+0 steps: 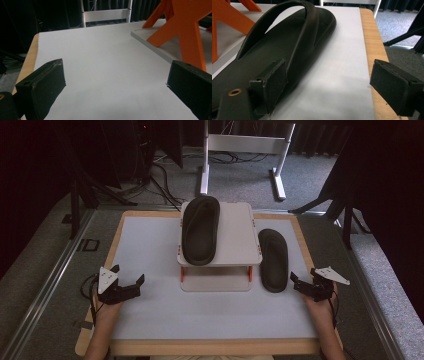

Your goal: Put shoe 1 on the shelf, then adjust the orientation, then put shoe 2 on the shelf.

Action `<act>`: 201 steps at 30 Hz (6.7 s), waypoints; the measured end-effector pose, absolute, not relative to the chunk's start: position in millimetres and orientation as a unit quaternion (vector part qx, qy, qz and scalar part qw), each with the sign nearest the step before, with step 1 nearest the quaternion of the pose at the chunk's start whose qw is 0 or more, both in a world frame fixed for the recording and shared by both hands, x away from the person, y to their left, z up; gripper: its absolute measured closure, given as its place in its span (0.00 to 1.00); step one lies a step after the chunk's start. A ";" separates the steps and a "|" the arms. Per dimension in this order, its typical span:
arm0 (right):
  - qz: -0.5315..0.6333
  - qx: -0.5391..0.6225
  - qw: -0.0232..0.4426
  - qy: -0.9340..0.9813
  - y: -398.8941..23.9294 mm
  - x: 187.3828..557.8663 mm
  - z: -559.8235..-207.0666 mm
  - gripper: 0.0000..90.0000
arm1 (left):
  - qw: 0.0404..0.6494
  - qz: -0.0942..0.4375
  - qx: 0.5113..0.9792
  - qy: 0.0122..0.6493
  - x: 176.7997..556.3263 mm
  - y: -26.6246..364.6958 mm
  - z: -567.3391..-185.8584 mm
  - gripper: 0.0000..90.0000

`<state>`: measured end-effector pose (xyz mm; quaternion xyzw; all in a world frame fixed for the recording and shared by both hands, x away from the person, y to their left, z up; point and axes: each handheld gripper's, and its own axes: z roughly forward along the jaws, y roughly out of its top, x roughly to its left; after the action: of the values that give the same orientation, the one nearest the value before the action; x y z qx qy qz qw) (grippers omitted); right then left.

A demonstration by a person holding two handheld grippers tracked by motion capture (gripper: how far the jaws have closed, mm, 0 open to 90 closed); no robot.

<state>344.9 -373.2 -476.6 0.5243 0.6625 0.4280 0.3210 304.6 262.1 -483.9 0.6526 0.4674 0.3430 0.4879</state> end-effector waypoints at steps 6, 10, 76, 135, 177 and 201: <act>0.433 0.530 0.313 0.659 -375.2 345.3 -476.5 0.16 | 0.496 0.365 0.637 0.464 298.5 262.4 -487.7 0.01; 0.425 0.526 0.315 0.666 -373.4 345.1 -476.5 0.18 | 0.495 0.379 0.634 0.458 295.5 260.8 -488.4 0.01; 0.298 0.555 0.157 0.761 -346.5 435.3 -380.5 0.37 | 0.491 0.394 0.640 0.441 291.9 255.6 -488.9 0.01; 0.129 0.585 0.098 0.795 -316.4 516.6 -393.8 0.83 | 0.495 0.388 0.638 0.443 292.2 256.6 -489.0 0.01; 0.124 0.557 0.136 0.810 -286.4 511.5 -221.9 0.84 | 0.494 0.387 0.638 0.445 292.4 256.9 -488.9 0.01; 0.153 0.510 0.127 0.837 -214.8 512.1 -215.2 0.84 | 0.495 0.387 0.638 0.445 292.4 257.0 -488.9 0.01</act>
<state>512.1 -214.8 -215.2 0.5102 0.8369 0.1527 0.1267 292.4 257.0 -488.9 0.6383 0.4448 0.3870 0.4950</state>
